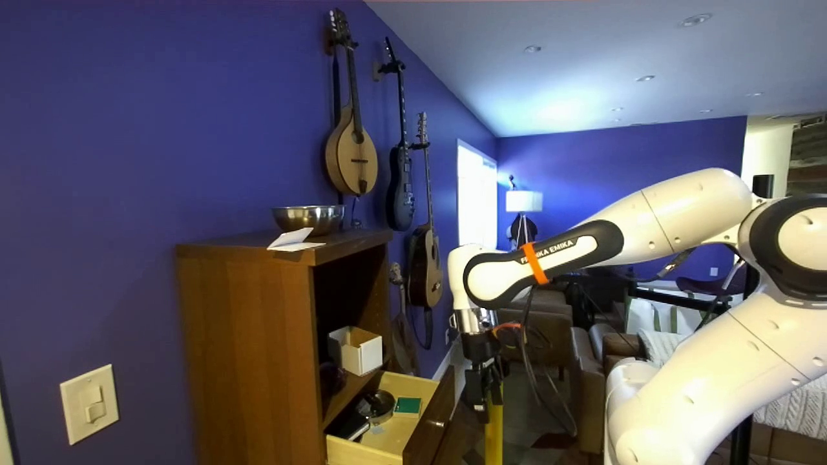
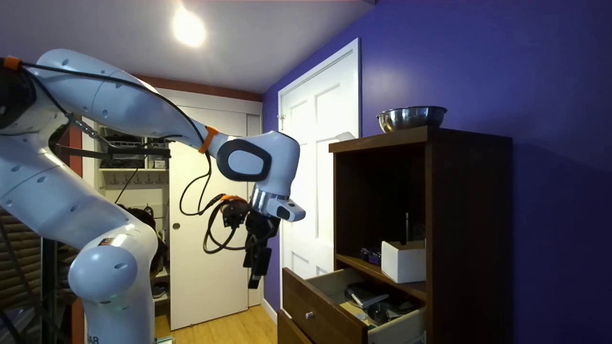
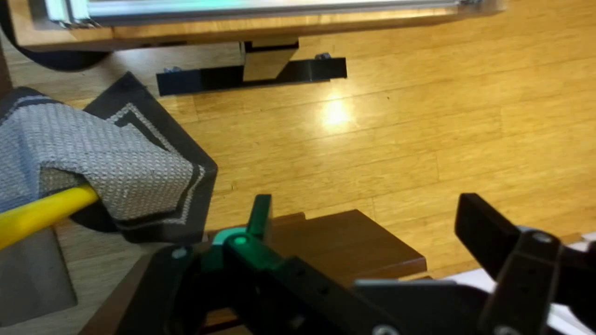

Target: Close the top drawer fully

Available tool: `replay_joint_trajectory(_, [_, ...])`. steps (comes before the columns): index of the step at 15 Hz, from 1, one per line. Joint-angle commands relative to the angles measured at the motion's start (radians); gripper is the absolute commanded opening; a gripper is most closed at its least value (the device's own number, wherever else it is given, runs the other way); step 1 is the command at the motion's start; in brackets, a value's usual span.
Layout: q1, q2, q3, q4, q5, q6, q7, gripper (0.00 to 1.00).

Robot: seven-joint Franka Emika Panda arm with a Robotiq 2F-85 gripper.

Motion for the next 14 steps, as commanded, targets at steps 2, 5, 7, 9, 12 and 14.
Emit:
replay_joint_trajectory(2, [-0.010,0.044,0.019,-0.016,0.030,0.097,-0.011,1.00])
replay_joint_trajectory(5, [-0.009,0.104,0.019,-0.014,0.029,0.139,-0.018,1.00])
replay_joint_trajectory(7, [0.012,0.113,0.029,-0.013,0.061,0.296,-0.013,1.00])
replay_joint_trajectory(9, [0.040,0.142,0.025,-0.012,0.112,0.421,-0.022,1.00])
replay_joint_trajectory(12, [0.066,0.193,0.031,-0.013,0.135,0.533,-0.033,1.00])
replay_joint_trajectory(14, [0.065,0.210,0.025,-0.013,0.109,0.505,-0.057,1.00])
